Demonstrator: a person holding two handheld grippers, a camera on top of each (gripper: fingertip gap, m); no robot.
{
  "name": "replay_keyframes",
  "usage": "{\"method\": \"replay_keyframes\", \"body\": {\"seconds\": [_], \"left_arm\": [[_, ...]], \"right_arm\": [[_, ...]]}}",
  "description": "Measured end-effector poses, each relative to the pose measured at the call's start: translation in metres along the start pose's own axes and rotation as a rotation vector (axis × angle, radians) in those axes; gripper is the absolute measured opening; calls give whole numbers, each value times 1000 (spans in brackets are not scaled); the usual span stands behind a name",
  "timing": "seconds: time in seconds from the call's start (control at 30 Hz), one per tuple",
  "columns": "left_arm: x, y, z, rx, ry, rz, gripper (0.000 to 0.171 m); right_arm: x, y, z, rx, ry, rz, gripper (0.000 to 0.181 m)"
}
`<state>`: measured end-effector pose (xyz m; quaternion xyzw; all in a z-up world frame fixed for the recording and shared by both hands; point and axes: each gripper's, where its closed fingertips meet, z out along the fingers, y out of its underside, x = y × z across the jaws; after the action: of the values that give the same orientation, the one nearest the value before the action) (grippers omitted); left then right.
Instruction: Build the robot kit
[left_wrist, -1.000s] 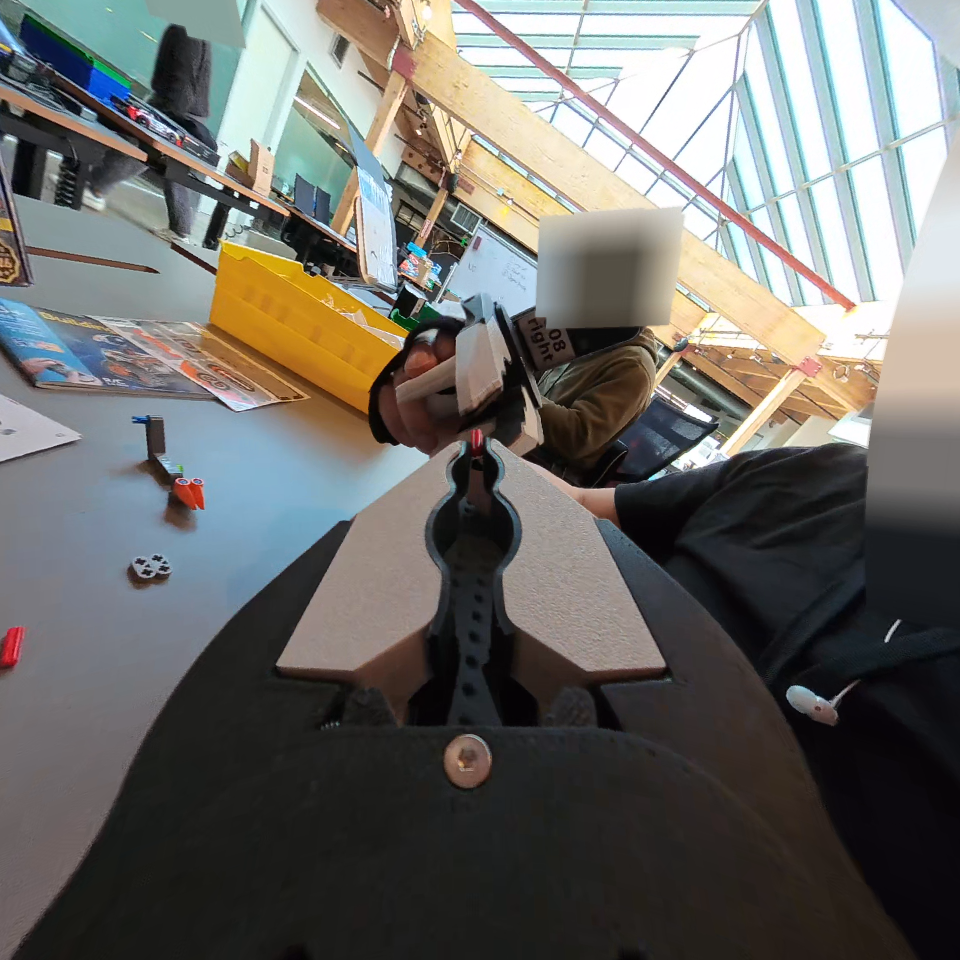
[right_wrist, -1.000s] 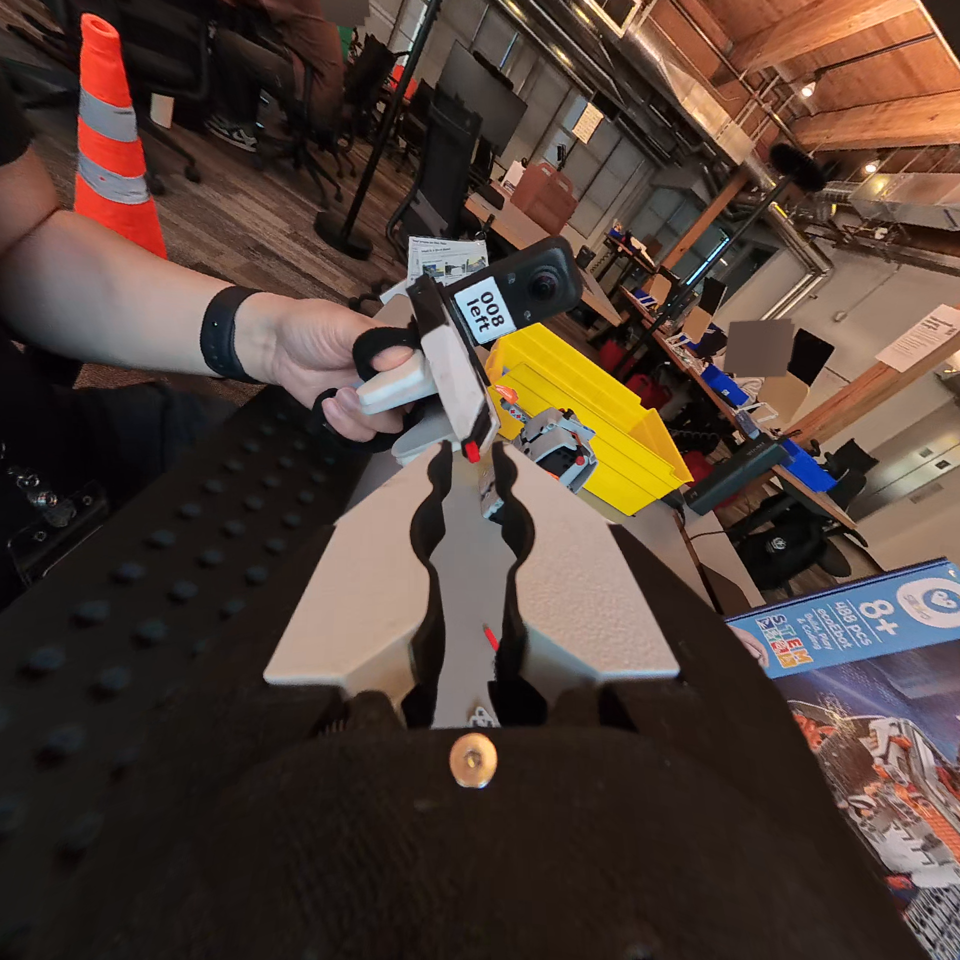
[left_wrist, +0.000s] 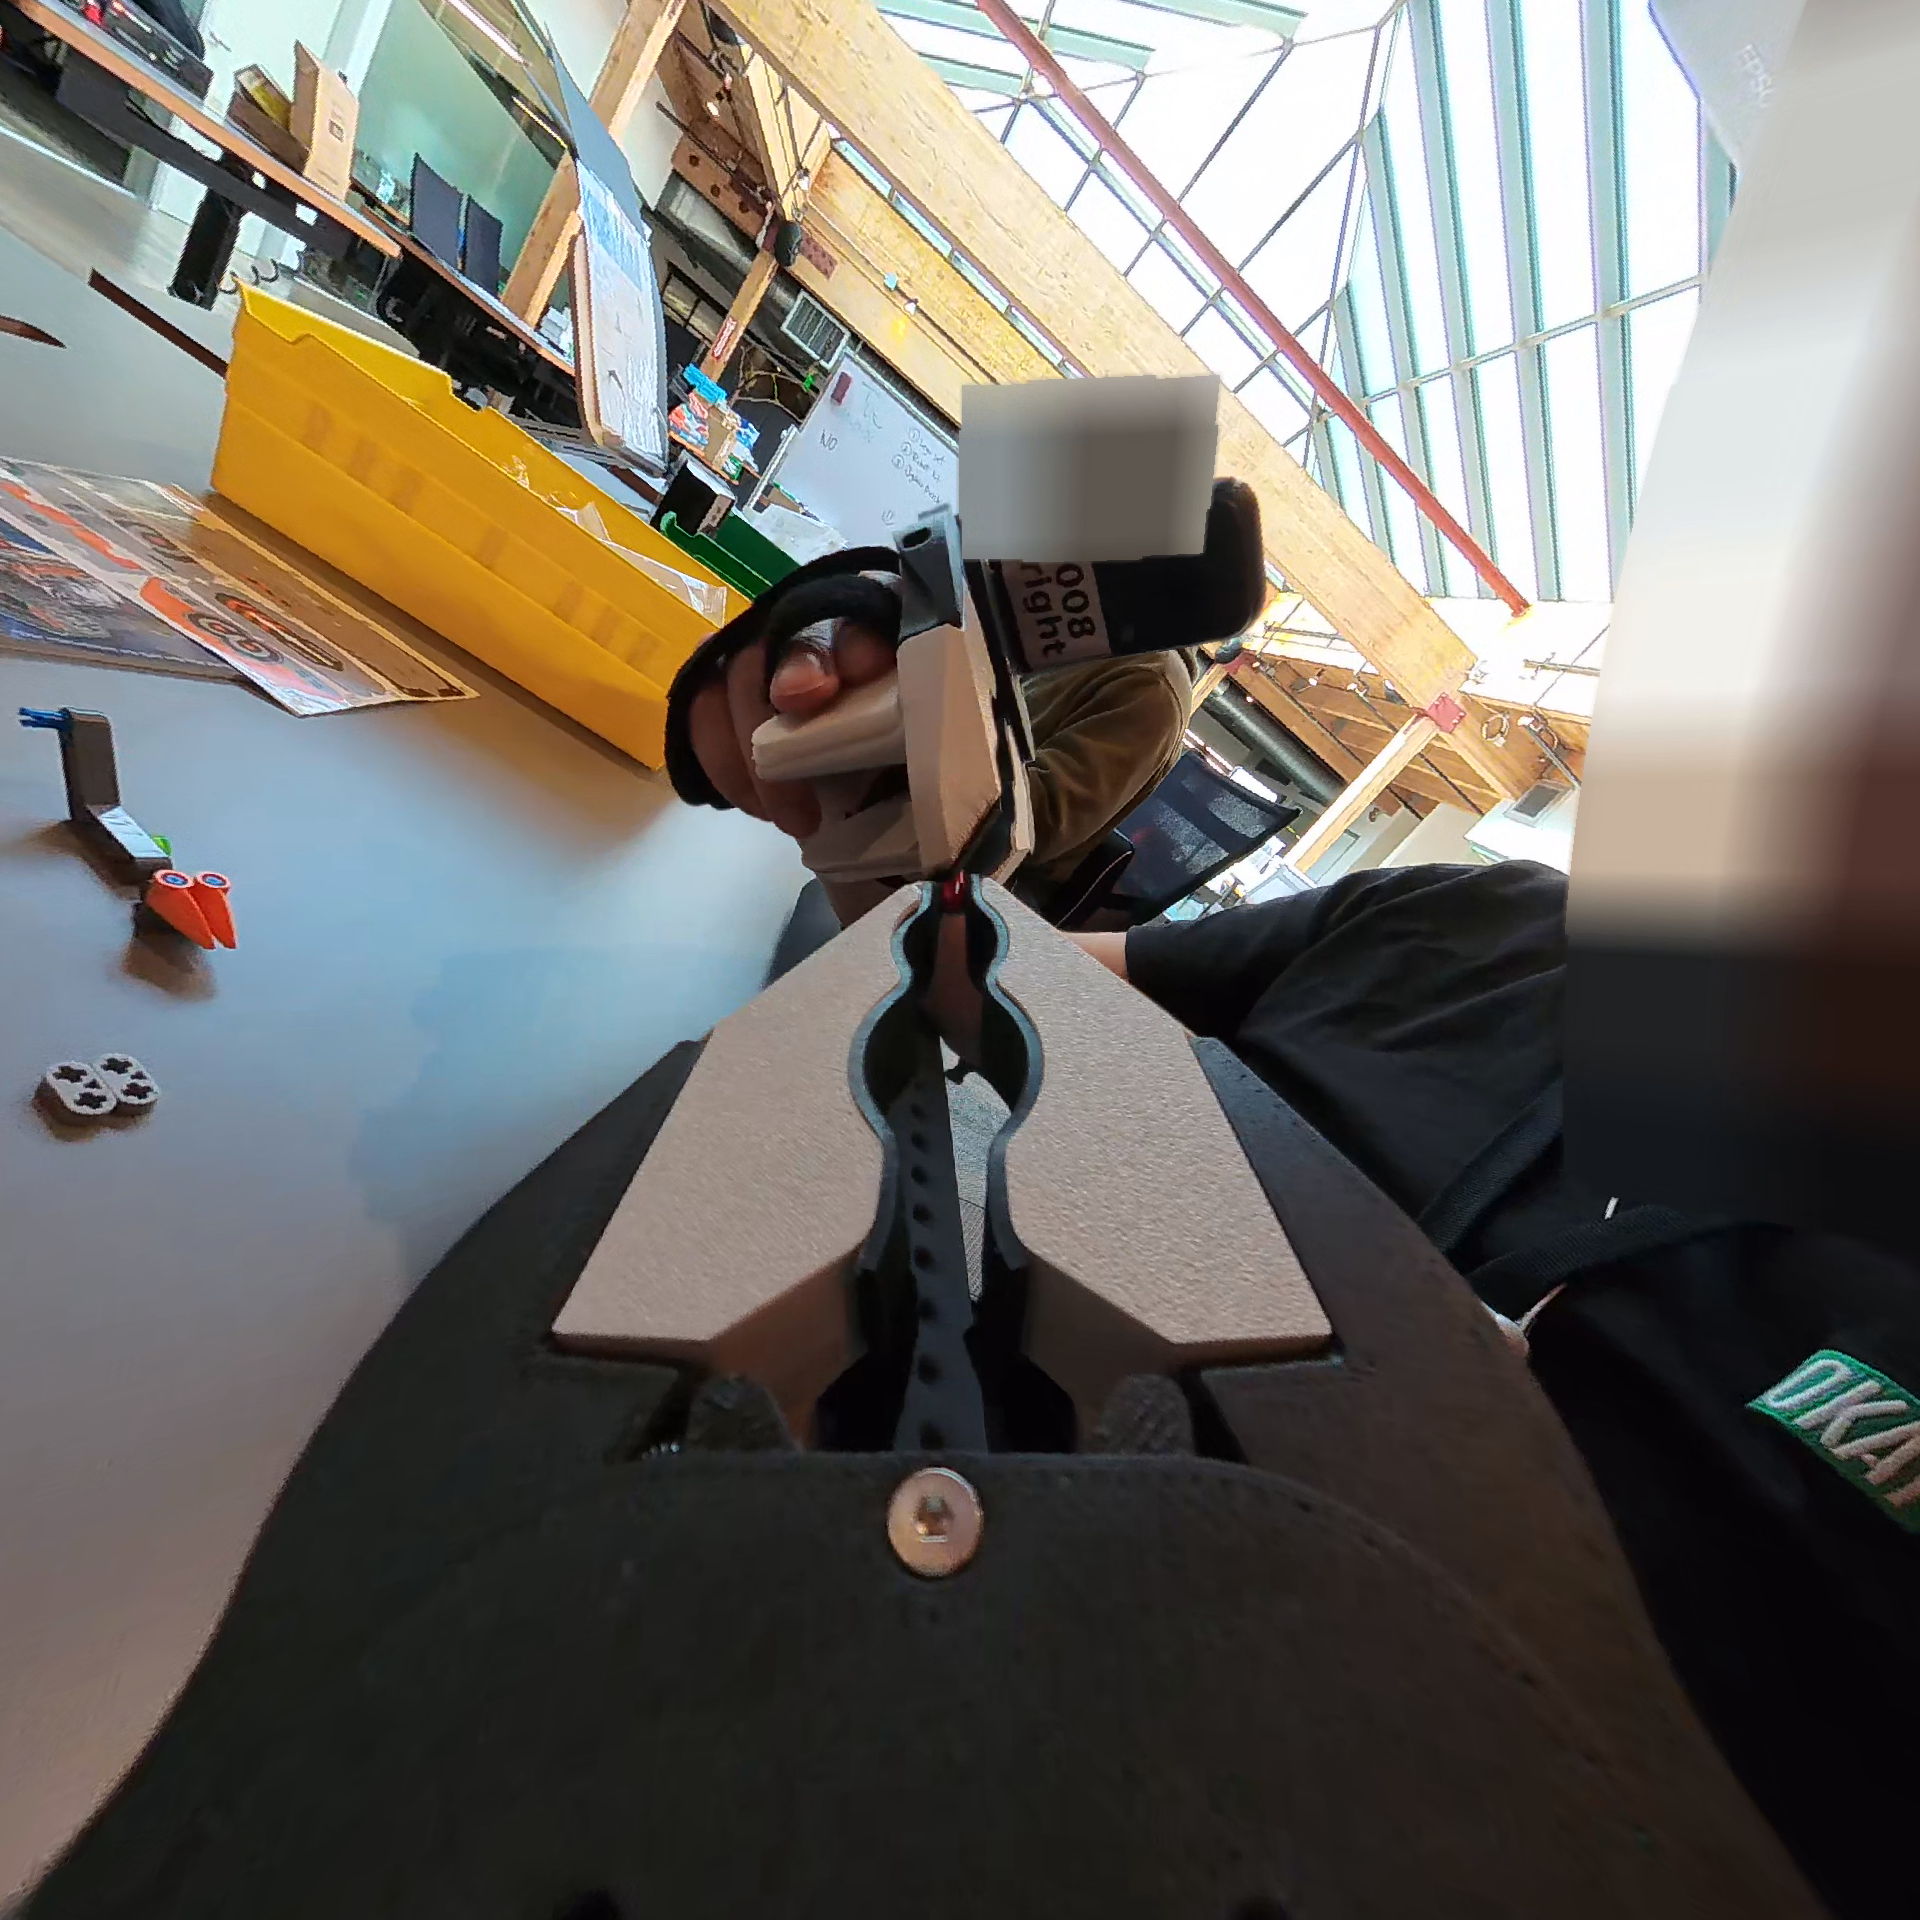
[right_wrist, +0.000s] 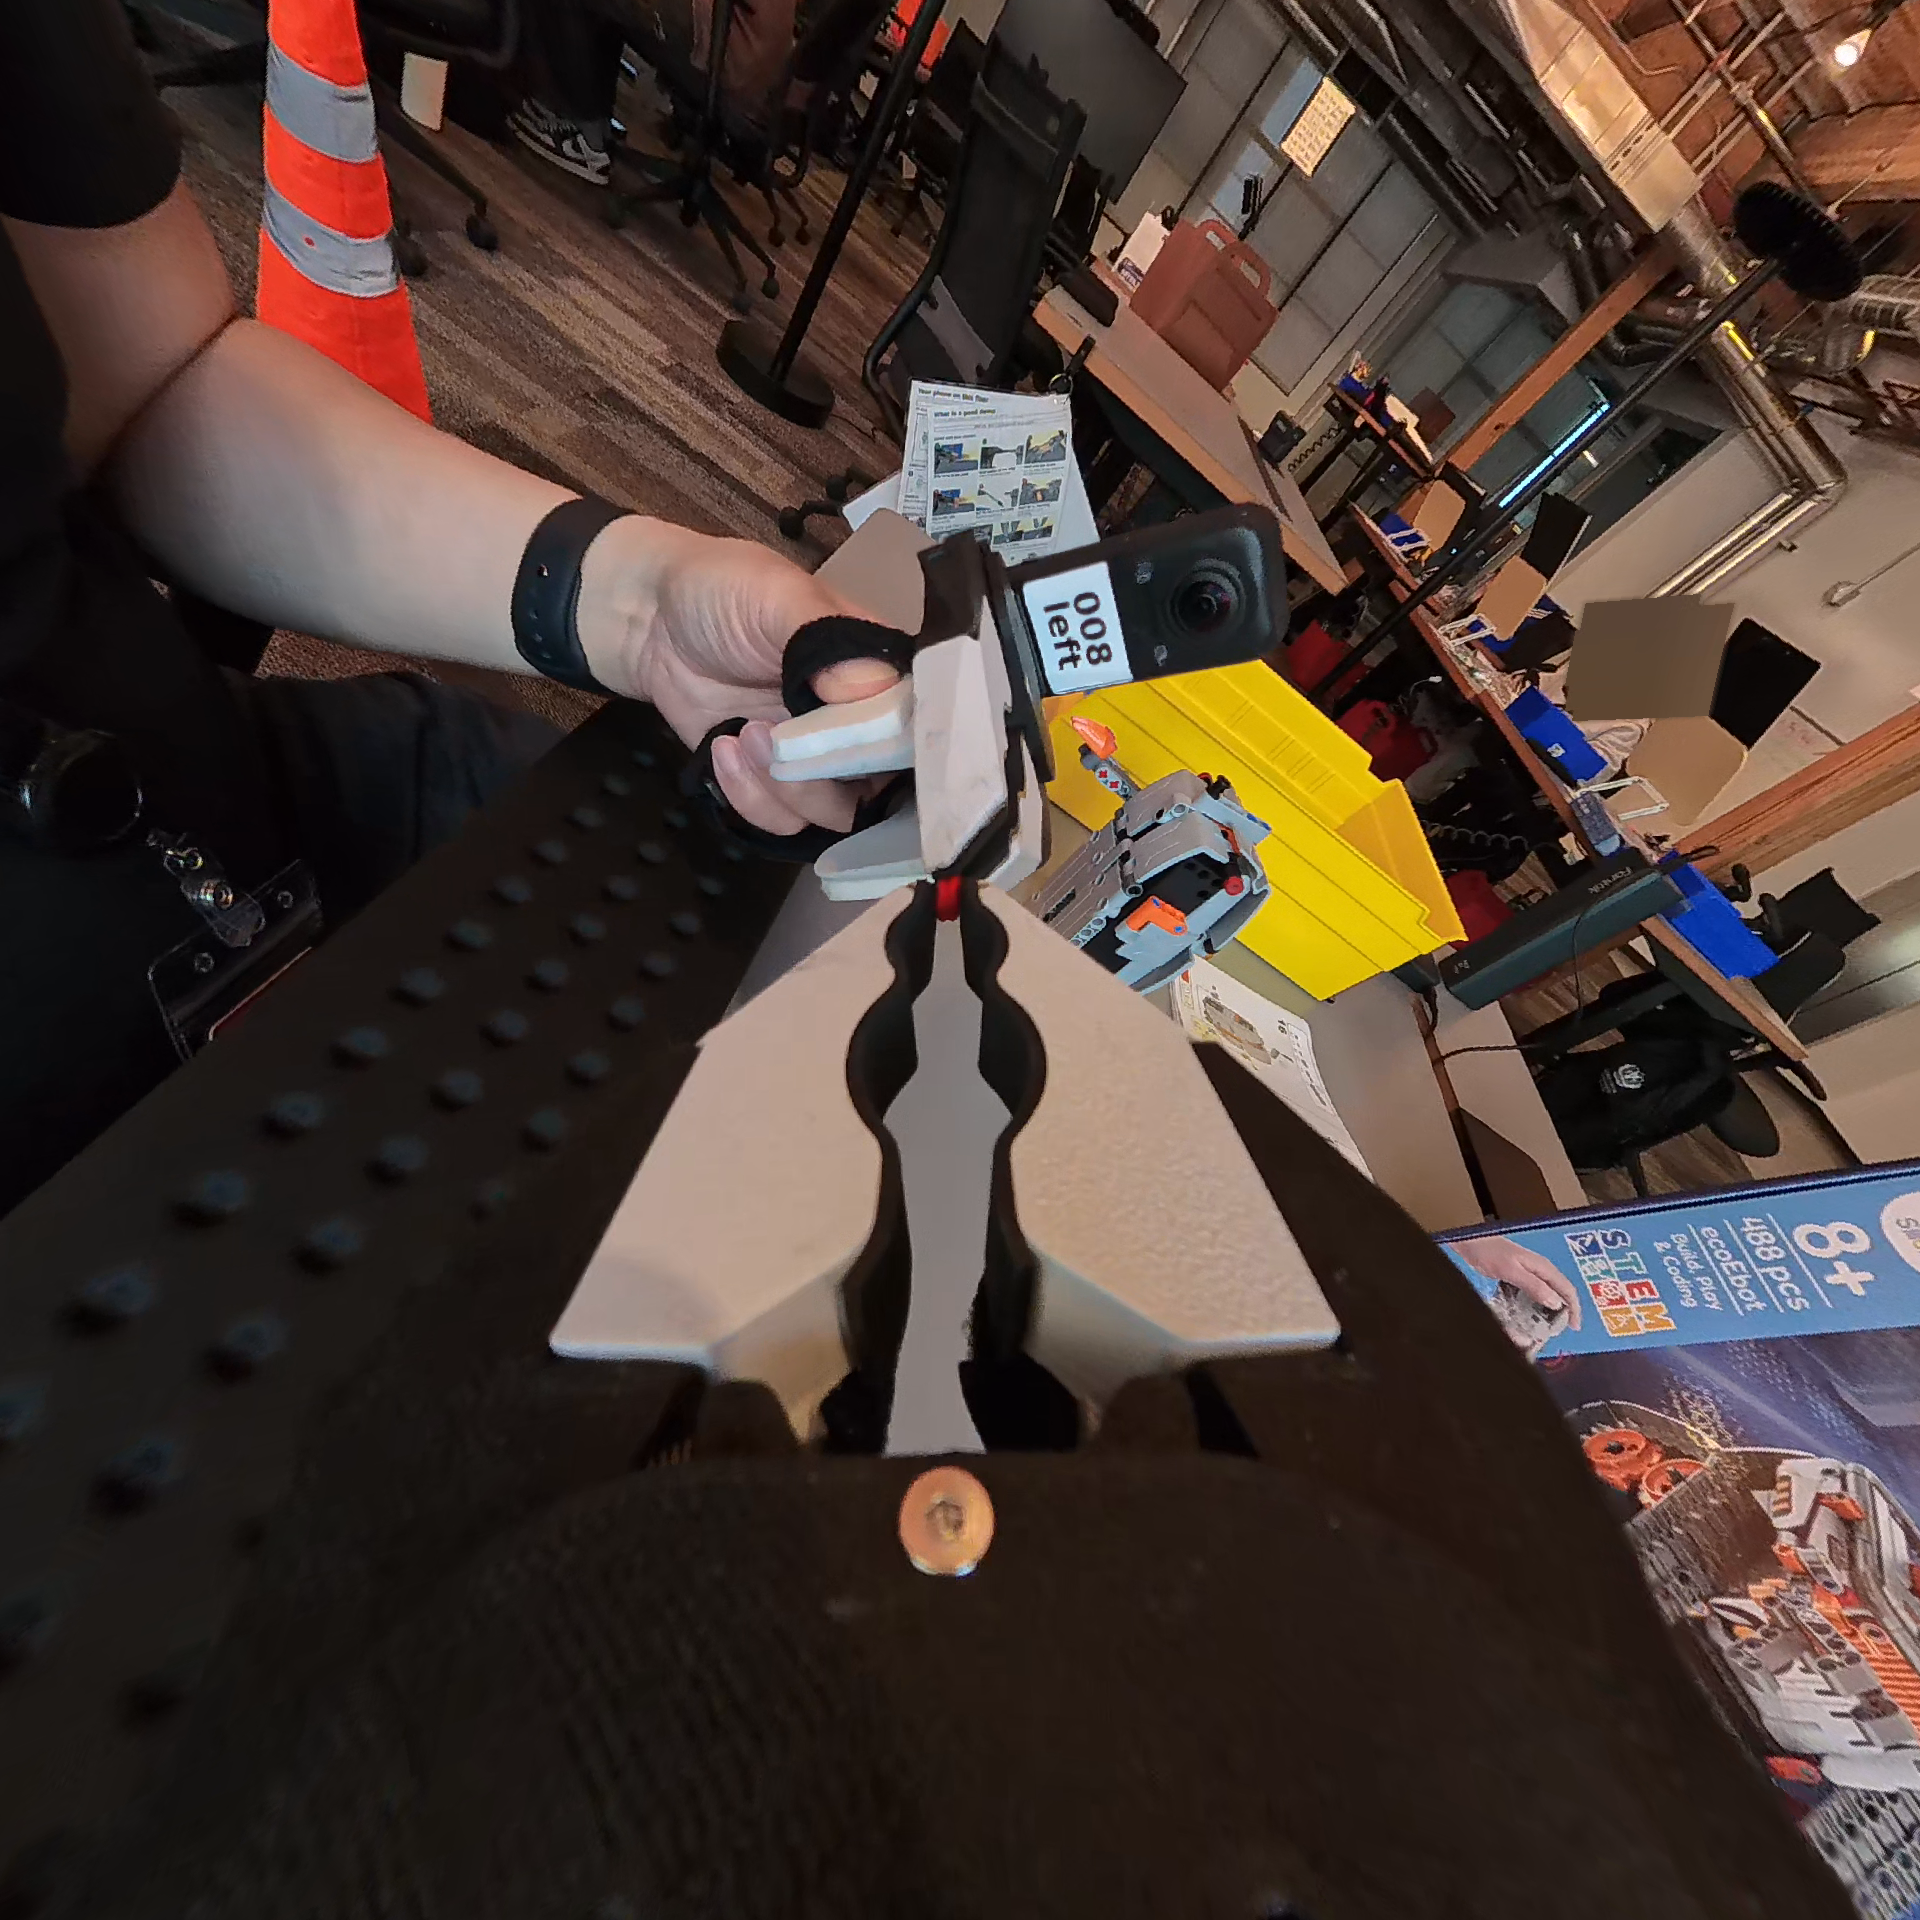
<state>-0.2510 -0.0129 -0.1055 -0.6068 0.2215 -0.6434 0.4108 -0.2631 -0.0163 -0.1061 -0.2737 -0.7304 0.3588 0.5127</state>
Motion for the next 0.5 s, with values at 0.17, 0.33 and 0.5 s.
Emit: {"method": "replay_keyframes", "body": {"seconds": [0.17, 0.33, 0.5], "left_arm": [[-1, -1, 1, -6, -13, 8, 1], [-1, -1, 2, -8, -14, 10, 1], [-9, -7, 6, 15, -109, 116, 8]], "right_arm": [[1, 2, -2, -15, 8, -11, 4], [2, 2, -3, -26, 10, 0, 4], [21, 0, -21, -9, 86, 21, 4]]}}
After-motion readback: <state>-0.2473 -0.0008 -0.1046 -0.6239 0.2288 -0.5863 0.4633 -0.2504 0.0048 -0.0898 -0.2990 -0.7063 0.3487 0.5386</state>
